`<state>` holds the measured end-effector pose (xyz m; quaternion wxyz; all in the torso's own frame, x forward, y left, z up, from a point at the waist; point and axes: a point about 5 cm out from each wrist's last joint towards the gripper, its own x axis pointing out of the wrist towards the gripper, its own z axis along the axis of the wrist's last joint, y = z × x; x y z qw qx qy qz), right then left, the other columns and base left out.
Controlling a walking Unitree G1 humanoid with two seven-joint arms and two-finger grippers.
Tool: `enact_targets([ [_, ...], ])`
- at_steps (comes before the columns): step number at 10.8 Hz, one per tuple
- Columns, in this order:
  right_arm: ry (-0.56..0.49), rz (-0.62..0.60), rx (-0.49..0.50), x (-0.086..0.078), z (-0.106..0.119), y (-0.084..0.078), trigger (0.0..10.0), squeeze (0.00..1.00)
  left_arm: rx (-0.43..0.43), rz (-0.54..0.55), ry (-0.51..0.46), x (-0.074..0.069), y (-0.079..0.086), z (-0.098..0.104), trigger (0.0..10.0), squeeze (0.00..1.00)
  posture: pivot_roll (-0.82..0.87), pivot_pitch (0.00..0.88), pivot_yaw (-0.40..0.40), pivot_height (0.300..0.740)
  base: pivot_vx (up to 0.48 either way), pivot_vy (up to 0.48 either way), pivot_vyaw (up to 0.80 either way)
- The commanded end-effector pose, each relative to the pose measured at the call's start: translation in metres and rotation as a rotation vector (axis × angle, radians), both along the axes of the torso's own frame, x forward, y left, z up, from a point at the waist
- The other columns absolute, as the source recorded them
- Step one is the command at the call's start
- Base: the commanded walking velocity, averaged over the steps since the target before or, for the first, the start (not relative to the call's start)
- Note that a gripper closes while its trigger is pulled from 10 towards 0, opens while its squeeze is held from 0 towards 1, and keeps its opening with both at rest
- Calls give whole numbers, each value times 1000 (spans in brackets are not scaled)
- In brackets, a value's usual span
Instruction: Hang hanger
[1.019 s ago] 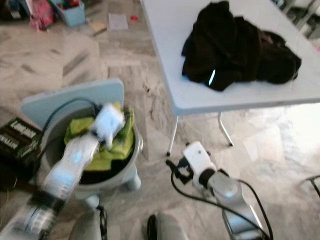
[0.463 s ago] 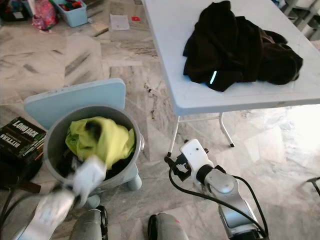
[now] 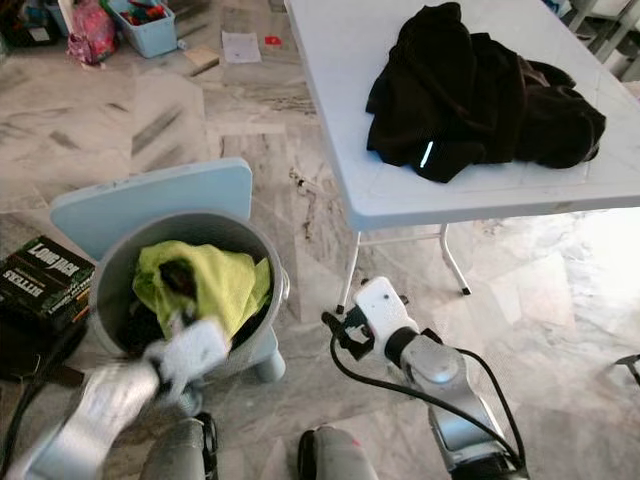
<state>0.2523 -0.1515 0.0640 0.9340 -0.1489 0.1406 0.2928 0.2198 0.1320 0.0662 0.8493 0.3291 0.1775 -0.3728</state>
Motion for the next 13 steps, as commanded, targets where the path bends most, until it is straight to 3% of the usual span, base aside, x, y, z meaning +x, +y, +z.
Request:
enact_targets([
  [1,7,-13,-12,-1,-3,-3,10000,0,50,-46,45,-4,-4,-10,10000,0,-92,136,-88,740,0,0,0],
  [2,5,-12,-11,-1,-4,-1,10000,0,81,-89,79,-3,-8,-13,10000,1000,-93,133,-88,740,0,0,0],
  [3,4,-12,-10,0,-4,-1,10000,0,144,-170,57,-1,-12,-14,10000,1000,-93,133,-86,740,0,0,0],
  [4,5,-12,-9,0,-5,0,10000,0,144,-261,13,1,-23,-10,10000,1000,-88,133,-83,740,0,0,0],
  [6,4,-13,-7,0,-6,2,10000,0,133,-339,-7,-3,-28,-5,10000,1000,-81,131,-77,740,0,0,0],
  [9,6,-17,-1,2,-8,5,10000,0,144,-295,-44,4,-13,4,10000,1000,-65,129,-73,740,0,0,0],
  [10,7,-15,1,2,-8,6,10000,0,106,-162,-108,15,-4,10,10000,1000,-59,126,-70,740,0,0,0],
  [11,8,-17,5,2,-9,6,10000,0,8,86,-209,31,11,21,10000,1000,-57,125,-67,740,0,0,0],
  [12,10,-20,9,2,-10,7,10000,0,-97,369,-241,41,37,23,10000,1000,-50,127,-67,740,0,0,0],
  [13,11,-20,12,3,-10,7,10000,0,-206,573,-169,43,54,14,10000,1000,-50,127,-67,740,0,0,0],
])
